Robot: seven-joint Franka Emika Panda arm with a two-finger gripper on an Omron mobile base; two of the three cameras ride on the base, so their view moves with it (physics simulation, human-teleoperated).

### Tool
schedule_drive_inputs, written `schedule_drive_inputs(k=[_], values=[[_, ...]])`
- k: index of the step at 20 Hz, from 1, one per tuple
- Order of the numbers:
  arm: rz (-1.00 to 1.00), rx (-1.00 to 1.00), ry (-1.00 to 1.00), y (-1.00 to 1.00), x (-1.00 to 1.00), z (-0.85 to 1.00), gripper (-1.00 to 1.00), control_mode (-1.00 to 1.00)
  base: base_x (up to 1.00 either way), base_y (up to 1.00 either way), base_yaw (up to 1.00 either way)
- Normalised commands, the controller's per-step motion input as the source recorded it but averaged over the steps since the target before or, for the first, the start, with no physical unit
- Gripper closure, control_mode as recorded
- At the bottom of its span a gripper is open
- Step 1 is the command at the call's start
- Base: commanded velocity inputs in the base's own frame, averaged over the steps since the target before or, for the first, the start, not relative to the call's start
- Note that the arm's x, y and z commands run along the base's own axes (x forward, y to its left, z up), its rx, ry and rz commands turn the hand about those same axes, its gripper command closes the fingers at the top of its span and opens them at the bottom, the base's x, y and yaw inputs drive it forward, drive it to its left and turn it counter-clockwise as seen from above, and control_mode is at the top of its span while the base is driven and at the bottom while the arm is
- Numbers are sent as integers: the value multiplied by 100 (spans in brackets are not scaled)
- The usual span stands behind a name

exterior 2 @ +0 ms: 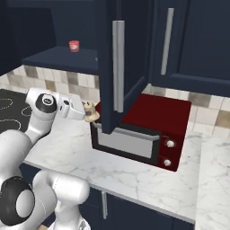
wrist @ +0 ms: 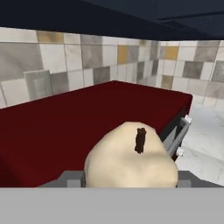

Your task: Pick the candle and candle from the dining table and place them in the open cabinet. Close the cabinet after placing the objects.

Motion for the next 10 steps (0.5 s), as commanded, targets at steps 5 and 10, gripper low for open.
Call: schedule_drive_inputs(k=[5, 10], values=[[0, 0, 0, 0, 0, 0, 100, 100, 55, 24, 0], [0, 0, 0, 0, 0, 0, 100, 100, 20, 6, -1]])
